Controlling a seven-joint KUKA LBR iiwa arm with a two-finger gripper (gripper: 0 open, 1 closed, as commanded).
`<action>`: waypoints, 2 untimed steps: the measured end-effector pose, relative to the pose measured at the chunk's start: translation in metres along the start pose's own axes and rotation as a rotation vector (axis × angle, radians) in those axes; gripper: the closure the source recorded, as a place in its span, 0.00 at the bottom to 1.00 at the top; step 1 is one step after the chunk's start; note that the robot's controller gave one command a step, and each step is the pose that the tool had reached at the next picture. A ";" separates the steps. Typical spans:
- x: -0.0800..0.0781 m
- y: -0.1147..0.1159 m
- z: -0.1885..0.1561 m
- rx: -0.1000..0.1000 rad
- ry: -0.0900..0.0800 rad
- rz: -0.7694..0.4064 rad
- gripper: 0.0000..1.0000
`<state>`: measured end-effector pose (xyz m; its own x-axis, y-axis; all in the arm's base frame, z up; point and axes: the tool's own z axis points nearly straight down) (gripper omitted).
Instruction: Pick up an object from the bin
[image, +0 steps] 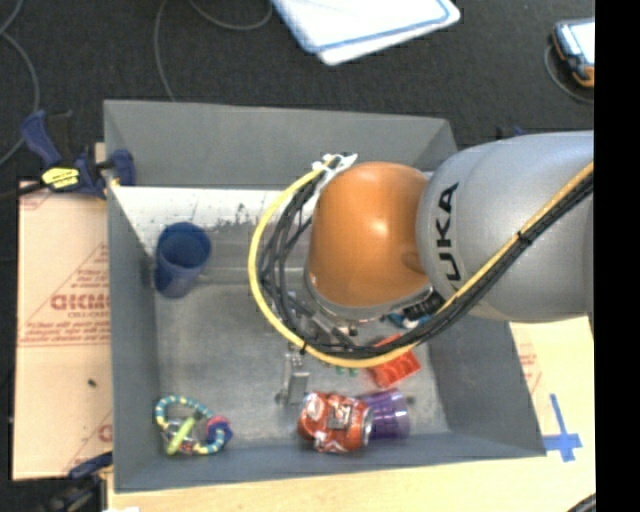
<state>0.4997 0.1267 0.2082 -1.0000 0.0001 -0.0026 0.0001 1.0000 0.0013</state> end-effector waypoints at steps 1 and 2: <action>0.008 0.071 0.124 -0.002 0.002 -0.078 0.00; 0.000 0.096 0.088 0.000 0.001 0.086 0.00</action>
Offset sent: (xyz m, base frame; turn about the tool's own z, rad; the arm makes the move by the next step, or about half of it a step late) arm 0.0020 0.1012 -0.0752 0.1073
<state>0.5003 0.2225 0.1203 -0.9963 0.0862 -0.0012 0.0862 0.9963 0.0018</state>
